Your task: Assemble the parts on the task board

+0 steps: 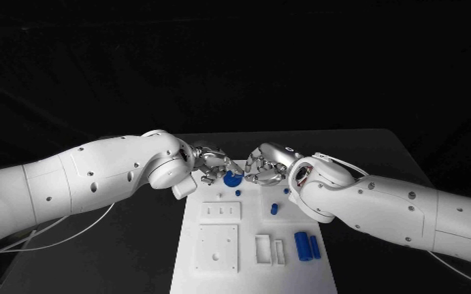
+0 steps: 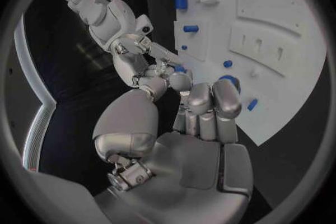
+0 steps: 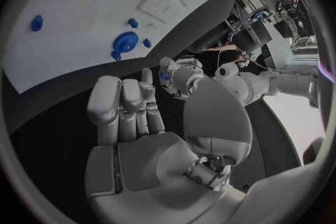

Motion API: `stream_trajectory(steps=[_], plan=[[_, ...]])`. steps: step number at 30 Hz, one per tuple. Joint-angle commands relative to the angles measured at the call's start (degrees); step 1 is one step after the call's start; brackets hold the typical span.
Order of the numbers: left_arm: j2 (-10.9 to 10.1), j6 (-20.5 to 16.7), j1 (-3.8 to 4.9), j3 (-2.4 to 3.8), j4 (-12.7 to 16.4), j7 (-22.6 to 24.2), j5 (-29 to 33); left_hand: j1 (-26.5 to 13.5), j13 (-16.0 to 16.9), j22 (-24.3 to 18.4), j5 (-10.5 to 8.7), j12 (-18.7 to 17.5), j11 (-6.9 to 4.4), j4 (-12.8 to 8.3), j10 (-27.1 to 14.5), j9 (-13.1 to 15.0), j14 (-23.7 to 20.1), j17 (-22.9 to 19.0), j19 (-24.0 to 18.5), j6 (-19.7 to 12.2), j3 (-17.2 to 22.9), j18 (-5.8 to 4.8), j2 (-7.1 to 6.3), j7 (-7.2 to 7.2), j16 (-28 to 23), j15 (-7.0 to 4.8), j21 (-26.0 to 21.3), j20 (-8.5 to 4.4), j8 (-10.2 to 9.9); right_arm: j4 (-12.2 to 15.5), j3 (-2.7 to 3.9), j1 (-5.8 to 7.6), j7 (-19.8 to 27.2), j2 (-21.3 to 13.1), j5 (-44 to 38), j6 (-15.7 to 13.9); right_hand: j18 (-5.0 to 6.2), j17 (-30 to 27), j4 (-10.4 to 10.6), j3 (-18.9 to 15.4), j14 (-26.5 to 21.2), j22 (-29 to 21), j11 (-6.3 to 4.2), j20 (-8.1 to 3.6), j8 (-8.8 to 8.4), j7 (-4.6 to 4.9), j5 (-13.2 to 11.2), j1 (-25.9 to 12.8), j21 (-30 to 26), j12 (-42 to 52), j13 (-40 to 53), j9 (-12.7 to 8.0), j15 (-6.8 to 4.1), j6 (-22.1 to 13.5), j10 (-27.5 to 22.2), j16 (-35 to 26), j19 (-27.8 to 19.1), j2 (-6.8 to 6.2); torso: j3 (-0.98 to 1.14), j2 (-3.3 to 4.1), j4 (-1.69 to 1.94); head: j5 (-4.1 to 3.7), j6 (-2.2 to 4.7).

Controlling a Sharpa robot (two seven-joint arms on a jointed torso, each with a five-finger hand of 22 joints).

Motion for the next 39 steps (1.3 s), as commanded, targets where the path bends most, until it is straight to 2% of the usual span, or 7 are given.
stream_trajectory(steps=[1,14,18,24,29,34,39], plan=[[-0.1,0.0,0.04,0.03,0.0,0.0,-2.1,-0.1,0.1,-0.1,0.56,-0.4,-0.08,0.3,0.6,20.0,0.0,0.1,-0.4,7.1,0.2,11.68,0.24,-2.35,0.2,-0.26,0.3,-0.44,6.0,0.1,0.01,-0.02,0.3,-0.7,-0.2,0.4,11.89,-0.1,0.0,-0.5,-0.2,0.6,-0.09,-1.10,-0.02,0.27,0.3,0.0,-0.3,-0.4,0.1,0.0,-0.19,0.5,0.0,-0.4,0.9,0.25,-0.04,-0.02,-0.03,0.06,0.03],[-0.4,2.5,0.03,0.01,-0.9,-2.1,-5.6,-0.1,0.0,-0.2,1.63,-0.7,-0.05,0.0,1.4,21.0,0.1,0.2,-0.6,7.5,0.3,11.48,0.09,-2.38,0.6,0.04,0.6,-0.39,5.9,0.2,0.06,0.03,3.8,-6.1,5.1,-1.9,11.89,-0.4,0.5,-3.1,-1.3,0.1,0.61,-0.38,-1.30,1.00,3.4,-1.7,-1.9,-1.5,0.6,-0.4,0.49,-1.2,-1.4,-1.8,-0.6,-1.09,-0.02,-0.02,-0.11,0.54,-0.19],[0.1,4.6,0.01,-0.08,-1.4,-4.1,-9.8,0.0,0.0,-0.2,2.47,-0.9,-0.04,-0.2,1.6,21.4,0.1,0.2,-0.7,7.6,0.4,11.38,0.19,-2.37,0.7,0.12,0.8,-0.35,5.7,-1.0,0.84,0.22,5.9,-7.3,8.7,-3.4,11.89,-0.5,0.6,-3.1,-1.4,-0.1,0.70,-0.24,-1.43,1.08,3.4,-1.7,-2.1,-1.6,0.6,-0.4,0.57,-1.3,-1.5,-2.0,-0.8,-1.03,0.01,-0.03,-0.07,0.58,-0.36],[0.3,5.3,0.01,-1.14,-2.1,-6.7,-10.9,-0.3,0.1,-0.2,3.35,-1.0,-0.16,-0.4,1.8,21.8,0.2,0.3,-1.0,7.9,0.3,11.13,0.41,-2.43,0.9,0.18,0.8,-0.18,5.5,-5.7,2.31,1.74,10.2,-7.3,21.5,-6.3,11.89,-0.9,0.6,-3.1,-2.3,-0.5,1.14,0.36,-2.16,1.53,5.2,-1.3,-3.3,-2.3,0.6,-0.6,1.05,-2.6,-2.6,-3.0,-2.0,-0.82,0.14,-0.07,-0.01,0.85,-0.75],[0.8,5.1,-0.01,-2.09,-2.5,-7.5,-12.5,-1.3,0.4,-0.3,6.62,-0.8,-0.34,-1.2,2.5,22.6,0.4,0.5,-1.3,8.6,0.2,10.74,0.84,-2.67,1.6,0.13,1.3,0.03,5.1,-9.8,3.02,3.92,13.2,-6.5,30.4,-6.9,11.49,-3.6,-0.6,-3.5,-7.0,-2.8,2.51,3.84,-2.90,2.79,9.4,-0.9,-8.9,-5.5,-1.1,-0.5,2.46,-4.5,-7.2,-7.4,-7.3,0.27,0.14,-0.05,-0.03,0.94,-1.50],[1.3,5.1,-0.31,-3.11,-2.4,-8.0,-16.2,-1.7,0.6,-0.3,7.14,-0.6,-0.45,-1.4,2.7,23.0,0.4,0.5,-1.2,8.9,0.2,10.74,0.99,-2.78,1.9,0.07,1.6,-0.02,5.0,-13.4,3.17,5.33,14.5,-5.3,31.4,-6.5,11.89,-4.1,-1.3,-4.6,-7.3,-3.1,2.68,4.56,-2.99,2.98,10.5,-1.0,-9.6,-5.8,-1.7,-0.4,2.64,-4.8,-7.5,-7.5,-7.3,0.85,0.15,-0.12,-0.03,0.83,-2.16],[1.6,5.9,-0.71,-4.18,-1.9,-8.1,-20.3,-2.0,0.8,-0.3,8.33,-0.5,-0.57,-1.7,2.8,23.5,0.4,0.6,-1.1,9.1,0.3,10.80,1.26,-2.88,2.2,-0.11,1.9,-0.16,4.9,-16.3,3.18,6.20,15.3,-4.0,31.4,-5.4,11.89,-4.0,-2.5,-5.9,-6.3,-2.7,2.74,3.71,-3.13,3.05,11.8,-0.7,-8.8,-5.6,-2.2,-0.2,2.60,-5.2,-7.1,-6.2,-5.7,1.99,0.05,-0.08,0.08,0.62,-2.49]])
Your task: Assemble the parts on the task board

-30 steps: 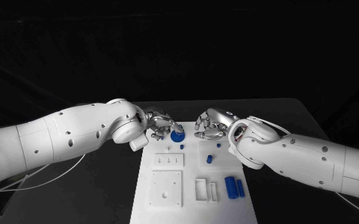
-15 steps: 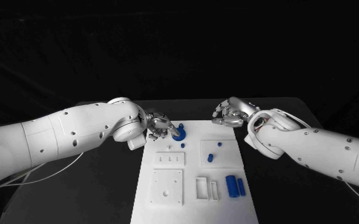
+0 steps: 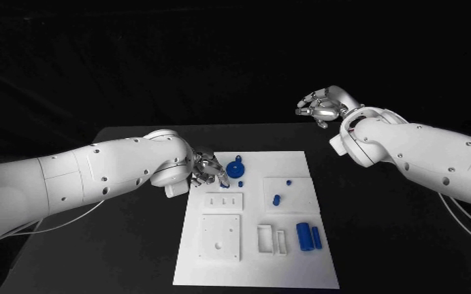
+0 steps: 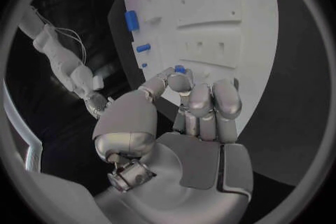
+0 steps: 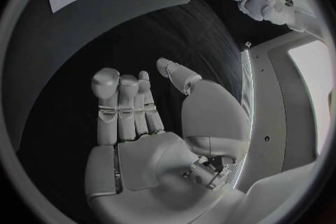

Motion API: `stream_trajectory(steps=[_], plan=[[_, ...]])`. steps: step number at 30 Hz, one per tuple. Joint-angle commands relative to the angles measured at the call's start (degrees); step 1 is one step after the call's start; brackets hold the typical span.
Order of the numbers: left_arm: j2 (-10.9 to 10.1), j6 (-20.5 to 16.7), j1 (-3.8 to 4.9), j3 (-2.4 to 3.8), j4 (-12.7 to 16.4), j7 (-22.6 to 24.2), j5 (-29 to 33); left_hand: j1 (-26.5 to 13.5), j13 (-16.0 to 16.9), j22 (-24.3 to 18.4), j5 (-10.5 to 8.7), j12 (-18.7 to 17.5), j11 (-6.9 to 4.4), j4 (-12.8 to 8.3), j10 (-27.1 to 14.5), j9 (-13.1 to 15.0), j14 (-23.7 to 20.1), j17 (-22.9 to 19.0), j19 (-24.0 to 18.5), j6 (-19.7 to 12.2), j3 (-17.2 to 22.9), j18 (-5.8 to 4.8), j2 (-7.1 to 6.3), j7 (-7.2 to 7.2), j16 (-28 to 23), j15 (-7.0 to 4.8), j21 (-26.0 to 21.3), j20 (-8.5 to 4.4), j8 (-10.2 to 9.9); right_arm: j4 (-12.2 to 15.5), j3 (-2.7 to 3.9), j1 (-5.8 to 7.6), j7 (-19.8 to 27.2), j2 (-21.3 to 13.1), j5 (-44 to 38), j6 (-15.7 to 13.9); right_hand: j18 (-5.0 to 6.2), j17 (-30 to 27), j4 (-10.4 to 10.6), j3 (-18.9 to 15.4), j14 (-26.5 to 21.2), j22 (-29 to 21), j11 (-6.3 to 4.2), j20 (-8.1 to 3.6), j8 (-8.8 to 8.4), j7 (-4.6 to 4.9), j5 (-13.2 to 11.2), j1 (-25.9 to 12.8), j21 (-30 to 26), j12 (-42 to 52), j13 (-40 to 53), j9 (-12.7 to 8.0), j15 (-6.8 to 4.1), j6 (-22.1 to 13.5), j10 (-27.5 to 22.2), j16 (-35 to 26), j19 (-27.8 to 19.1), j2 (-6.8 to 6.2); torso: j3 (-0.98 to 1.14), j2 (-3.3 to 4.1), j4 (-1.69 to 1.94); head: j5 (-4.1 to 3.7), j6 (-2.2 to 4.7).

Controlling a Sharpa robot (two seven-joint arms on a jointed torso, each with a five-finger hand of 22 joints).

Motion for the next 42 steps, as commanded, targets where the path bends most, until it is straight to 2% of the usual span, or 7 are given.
stream_trajectory(steps=[1,7,13,19,25,32,42], plan=[[0.3,1.5,-0.37,-0.08,0.3,-1.0,-4.9,-0.4,0.1,-0.1,0.61,0.1,0.02,-0.4,0.3,23.5,0.4,0.1,-0.1,8.9,0.1,10.45,0.26,-2.68,0.2,-0.16,0.4,-0.39,3.6,-0.9,0.00,0.19,3.1,0.6,2.8,0.2,9.62,0.1,-0.3,-0.4,0.7,0.4,0.06,-0.45,-0.13,-0.10,0.3,0.0,0.5,-0.1,-0.3,0.1,-0.03,-0.4,0.0,0.6,0.9,0.80,-0.13,0.06,0.11,-0.27,-0.34],[0.1,-0.8,-1.27,-0.07,0.3,-0.6,-4.9,-0.7,0.2,-0.2,1.31,0.2,-0.01,-0.5,0.4,23.8,0.4,0.0,-0.1,9.0,0.2,10.44,0.30,-2.71,0.4,-0.18,0.6,-0.40,3.5,1.4,0.06,0.19,3.2,0.3,4.0,-0.1,9.62,0.0,-0.8,-0.4,0.7,0.5,0.01,-0.58,-0.12,-0.13,0.6,0.3,0.7,-0.1,-0.6,0.1,-0.07,-0.3,0.1,0.9,1.1,1.29,-0.12,0.12,0.12,-0.09,-0.73],[0.1,-1.7,-1.89,-0.07,0.7,-0.2,-4.9,-1.7,0.6,-0.3,4.19,0.5,-0.21,-0.6,0.5,24.6,0.4,-0.1,-0.1,9.6,0.3,10.42,0.44,-2.93,0.6,-0.30,0.9,-0.46,3.5,1.5,0.07,0.19,2.9,0.2,3.9,-0.5,9.62,0.0,-1.1,-0.6,0.7,0.7,0.03,-0.56,-0.16,-0.11,0.9,0.1,0.7,-0.1,-0.8,0.2,-0.06,-0.4,0.2,1.0,1.0,1.32,-0.24,0.14,0.09,0.34,-1.29],[0.7,-1.5,-2.96,-0.06,-0.2,0.1,-4.9,-3.0,0.8,-0.4,7.47,0.7,-0.31,-0.7,0.5,25.3,0.3,-0.2,-0.2,10.2,0.4,10.38,0.98,-3.07,0.9,-0.22,1.2,-0.48,3.7,1.6,0.07,0.19,2.6,0.2,3.9,-0.6,9.62,-0.2,-1.5,-0.5,0.6,0.8,0.04,-0.53,-0.19,-0.10,2.3,0.1,0.7,-0.1,-1.2,0.2,-0.04,-0.4,0.3,1.2,1.0,1.56,-0.18,0.13,0.07,0.41,-1.70],[1.0,-1.2,-3.58,-0.06,-0.1,0.1,-4.9,-3.5,0.8,-0.4,8.33,0.7,-0.35,-1.0,0.6,25.7,0.3,-0.2,-0.2,10.5,0.5,10.38,1.15,-3.15,1.1,-0.18,1.4,-0.50,3.9,1.5,0.07,0.19,2.4,0.2,3.8,-0.5,9.62,-0.4,-1.7,-0.4,0.5,0.9,0.06,-0.48,-0.23,-0.07,3.3,0.0,0.6,-0.1,-1.4,0.3,-0.02,-0.5,0.2,1.3,1.0,1.55,-0.20,0.13,-0.07,0.42,-1.98],[0.9,-0.3,-3.61,-0.05,-0.3,0.2,-5.0,-5.2,0.8,-0.5,8.46,0.8,-0.39,-0.3,0.8,26.3,0.3,-0.3,-0.4,11.0,0.4,10.27,2.47,-3.27,1.4,0.10,1.7,-0.43,4.2,1.6,0.07,0.19,2.4,-0.3,3.8,-0.1,9.62,-0.4,-1.9,-0.3,0.4,0.9,0.07,-0.46,-0.23,-0.07,3.6,0.0,0.6,-0.1,-1.5,0.3,-0.01,-0.5,0.2,1.3,0.9,1.62,-0.10,0.07,0.04,0.29,-2.20],[0.8,0.3,-3.65,-0.05,0.0,0.0,-6.2,-5.4,0.7,-0.5,8.53,0.8,-0.43,-0.5,0.8,26.3,0.3,-0.3,-0.4,11.1,0.4,10.29,2.50,-3.31,1.4,0.14,1.8,-0.45,4.2,1.9,0.07,0.18,2.0,-0.7,3.8,0.2,9.62,-0.5,-2.0,-0.4,0.3,1.0,0.10,-0.40,-0.24,-0.05,4.0,-0.1,0.5,-0.1,-1.6,0.3,0.02,-0.5,0.1,1.3,0.9,1.65,-0.07,0.06,-0.03,0.35,-2.12]])
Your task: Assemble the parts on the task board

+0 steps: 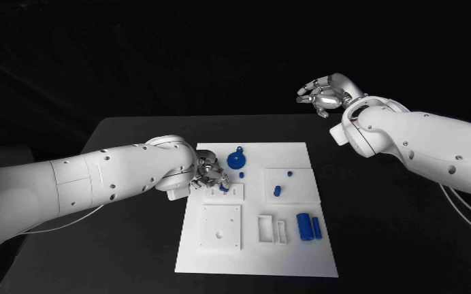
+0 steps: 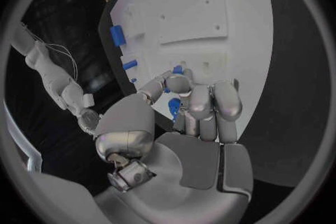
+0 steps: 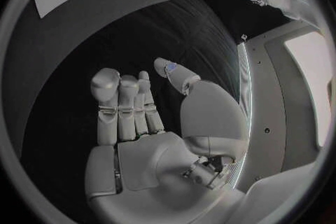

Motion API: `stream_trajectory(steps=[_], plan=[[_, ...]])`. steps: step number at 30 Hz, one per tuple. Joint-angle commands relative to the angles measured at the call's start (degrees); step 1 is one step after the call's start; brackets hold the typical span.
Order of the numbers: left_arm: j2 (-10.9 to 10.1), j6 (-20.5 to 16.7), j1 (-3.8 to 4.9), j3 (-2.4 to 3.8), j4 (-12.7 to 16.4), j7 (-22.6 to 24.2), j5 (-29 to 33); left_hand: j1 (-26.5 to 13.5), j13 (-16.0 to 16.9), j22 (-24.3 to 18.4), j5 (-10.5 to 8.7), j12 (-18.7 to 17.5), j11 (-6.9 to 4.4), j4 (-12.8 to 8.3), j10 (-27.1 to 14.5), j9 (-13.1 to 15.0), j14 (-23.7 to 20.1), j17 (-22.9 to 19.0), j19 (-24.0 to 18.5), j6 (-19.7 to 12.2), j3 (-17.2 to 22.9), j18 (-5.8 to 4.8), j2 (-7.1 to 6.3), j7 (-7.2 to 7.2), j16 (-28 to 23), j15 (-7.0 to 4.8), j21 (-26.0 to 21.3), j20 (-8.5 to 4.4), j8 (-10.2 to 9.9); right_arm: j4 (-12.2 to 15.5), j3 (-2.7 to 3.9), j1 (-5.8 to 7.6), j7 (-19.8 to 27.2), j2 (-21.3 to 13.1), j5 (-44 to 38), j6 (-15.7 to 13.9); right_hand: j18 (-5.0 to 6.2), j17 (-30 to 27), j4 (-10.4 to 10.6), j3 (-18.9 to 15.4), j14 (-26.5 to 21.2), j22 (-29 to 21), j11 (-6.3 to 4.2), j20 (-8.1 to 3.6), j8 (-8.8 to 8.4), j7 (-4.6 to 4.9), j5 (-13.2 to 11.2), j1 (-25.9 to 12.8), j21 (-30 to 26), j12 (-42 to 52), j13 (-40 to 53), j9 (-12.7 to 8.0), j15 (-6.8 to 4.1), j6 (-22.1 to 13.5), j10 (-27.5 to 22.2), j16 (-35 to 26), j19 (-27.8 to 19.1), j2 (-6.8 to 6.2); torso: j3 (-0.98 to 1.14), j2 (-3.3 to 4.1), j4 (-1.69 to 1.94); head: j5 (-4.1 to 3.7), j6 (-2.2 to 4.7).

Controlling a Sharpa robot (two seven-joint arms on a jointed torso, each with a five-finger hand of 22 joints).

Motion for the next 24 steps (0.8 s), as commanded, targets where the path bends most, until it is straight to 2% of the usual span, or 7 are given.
stream_trajectory(steps=[1,13,19,24], plan=[[0.0,1.0,-0.04,0.02,0.3,0.4,-1.3,0.1,0.0,-0.1,0.35,0.2,0.01,0.2,0.4,18.0,0.0,-0.1,-0.4,11.0,0.3,10.28,0.60,-3.47,0.2,0.25,0.2,-0.48,3.9,0.1,0.04,0.00,0.1,-0.1,0.0,0.6,9.61,-0.1,-0.3,0.1,-0.2,0.1,0.10,0.05,-0.24,0.21,0.2,-0.1,0.1,-0.1,-0.1,0.1,0.01,-0.3,0.0,0.2,0.0,0.69,0.02,-0.01,-0.03,0.03,0.01],[-0.4,0.6,-0.18,0.01,0.9,0.3,-3.7,0.0,0.0,-0.1,0.41,0.2,-0.01,0.0,0.4,18.1,0.0,-0.1,-0.4,11.0,0.4,10.30,0.53,-3.49,0.2,0.28,0.3,-0.49,3.9,0.1,0.04,-0.01,0.0,-0.2,0.0,0.6,9.61,-0.1,-0.3,0.0,-0.2,0.1,0.11,0.09,-0.26,0.23,0.5,-0.3,0.1,0.0,-0.2,0.1,0.03,-0.3,0.0,0.3,0.0,0.73,0.03,0.00,0.01,0.18,-0.10],[-0.6,0.4,-0.33,0.01,1.2,0.4,-4.4,0.0,0.0,-0.1,0.39,0.2,-0.01,0.0,0.4,18.1,0.0,-0.1,-0.5,11.0,0.4,10.30,0.50,-3.50,0.2,0.29,0.3,-0.50,3.9,0.1,0.04,-0.02,-0.1,-0.1,0.0,0.8,9.61,-0.2,-0.3,-0.1,-0.2,0.1,0.12,0.11,-0.27,0.24,0.6,-0.4,0.1,0.0,-0.2,0.1,0.04,-0.3,0.0,0.3,0.0,0.74,-0.05,0.01,0.05,0.21,-0.06],[-0.6,-0.8,-0.75,0.01,1.3,0.8,-4.4,-0.8,-0.1,-0.1,0.17,0.2,0.01,0.4,0.4,18.2,0.0,-0.1,-0.5,11.1,0.3,10.25,0.81,-3.49,0.3,0.38,0.5,-0.45,3.9,-0.1,0.04,-0.05,-0.1,0.1,0.2,1.1,9.61,-0.2,-0.3,-0.1,-0.3,0.2,0.13,0.11,-0.28,0.24,0.7,-0.5,0.1,0.0,-0.2,0.1,0.04,-0.4,0.0,0.3,0.0,0.76,-0.05,-0.02,0.10,0.29,-0.10]])
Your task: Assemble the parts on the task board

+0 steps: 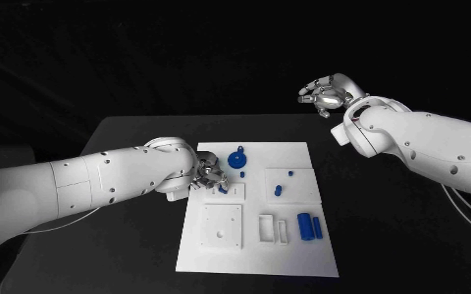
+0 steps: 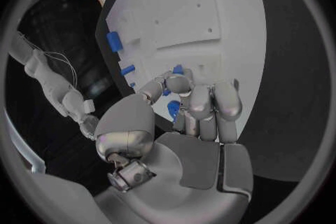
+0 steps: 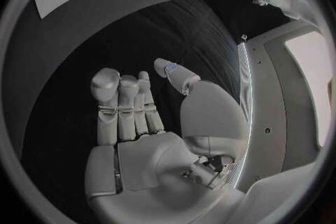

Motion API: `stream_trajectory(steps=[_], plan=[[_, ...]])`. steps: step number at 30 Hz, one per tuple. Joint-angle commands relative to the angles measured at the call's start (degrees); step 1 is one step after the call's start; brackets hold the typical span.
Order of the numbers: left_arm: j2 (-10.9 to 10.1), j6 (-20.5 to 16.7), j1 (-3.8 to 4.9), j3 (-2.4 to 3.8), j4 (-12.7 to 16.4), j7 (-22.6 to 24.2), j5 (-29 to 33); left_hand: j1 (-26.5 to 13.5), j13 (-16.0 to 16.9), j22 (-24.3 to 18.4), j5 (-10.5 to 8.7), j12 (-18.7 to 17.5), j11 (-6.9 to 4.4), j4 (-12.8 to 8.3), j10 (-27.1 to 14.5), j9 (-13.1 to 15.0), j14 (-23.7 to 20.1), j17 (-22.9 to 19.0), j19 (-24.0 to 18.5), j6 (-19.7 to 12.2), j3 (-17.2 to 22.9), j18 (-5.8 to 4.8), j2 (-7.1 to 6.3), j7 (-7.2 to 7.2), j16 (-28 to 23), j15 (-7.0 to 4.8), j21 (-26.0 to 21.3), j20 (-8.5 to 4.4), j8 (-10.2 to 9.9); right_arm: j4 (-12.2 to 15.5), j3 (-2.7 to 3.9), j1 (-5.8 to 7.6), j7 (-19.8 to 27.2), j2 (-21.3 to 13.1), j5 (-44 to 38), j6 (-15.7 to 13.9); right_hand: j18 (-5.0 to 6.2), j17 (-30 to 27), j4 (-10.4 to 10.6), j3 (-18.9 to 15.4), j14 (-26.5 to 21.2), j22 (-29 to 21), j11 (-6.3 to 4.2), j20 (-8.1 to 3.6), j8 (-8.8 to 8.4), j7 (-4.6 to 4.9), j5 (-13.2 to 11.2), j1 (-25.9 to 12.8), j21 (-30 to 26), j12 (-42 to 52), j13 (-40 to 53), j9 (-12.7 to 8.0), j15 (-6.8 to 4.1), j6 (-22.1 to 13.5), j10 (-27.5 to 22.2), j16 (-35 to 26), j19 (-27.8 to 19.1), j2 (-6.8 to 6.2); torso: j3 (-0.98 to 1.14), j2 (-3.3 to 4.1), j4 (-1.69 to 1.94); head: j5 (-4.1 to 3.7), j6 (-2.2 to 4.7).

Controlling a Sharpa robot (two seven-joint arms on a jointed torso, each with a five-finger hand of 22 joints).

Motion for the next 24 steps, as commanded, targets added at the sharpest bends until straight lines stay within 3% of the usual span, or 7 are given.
stream_trajectory(steps=[1,6,24], plan=[[0.0,-1.2,-0.40,-0.01,0.2,1.0,-0.9,-0.9,-0.1,-0.1,-0.07,0.2,-0.02,0.5,0.5,16.0,-0.1,-0.1,-0.3,11.1,0.2,10.24,0.82,-3.51,0.3,0.26,0.2,-0.65,3.9,-0.1,0.04,-0.03,0.1,0.2,0.1,0.9,9.62,-0.1,-0.2,-0.2,-0.3,0.1,0.13,0.03,-0.29,0.26,0.2,-0.4,0.1,-0.1,-0.1,0.1,0.05,0.0,0.0,0.3,-0.1,0.57,0.02,-0.02,0.02,0.08,0.00],[0.1,-2.6,-0.86,-0.01,0.2,1.4,-0.9,-0.9,0.0,-0.1,-0.02,0.3,-0.03,0.4,0.5,16.0,-0.1,-0.1,-0.4,11.1,0.3,10.25,0.84,-3.53,0.4,0.27,0.2,-0.66,3.9,0.0,0.04,-0.03,0.0,0.2,0.1,1.0,9.62,-0.1,-0.2,-0.3,-0.3,0.1,0.15,0.03,-0.30,0.27,0.2,-0.6,0.1,0.0,-0.1,0.1,0.06,0.0,-0.1,0.4,-0.1,0.61,-0.01,0.03,-0.05,0.03,0.00],[-0.6,-4.3,-1.20,-0.01,1.4,1.8,-1.3,-1.2,-0.1,-0.1,-0.16,0.3,-0.07,0.3,0.5,16.1,-0.1,-0.1,-0.4,11.2,0.5,10.30,1.03,-3.56,0.5,0.28,0.4,-0.71,3.8,-0.2,0.04,-0.31,-0.1,0.1,0.1,1.3,9.62,-0.2,-0.2,-0.3,-0.4,0.2,0.15,0.02,-0.32,0.28,0.2,-0.6,0.1,0.0,-0.2,0.1,0.07,0.0,-0.1,0.4,-0.1,0.69,0.07,0.01,-0.08,0.00,0.07]])
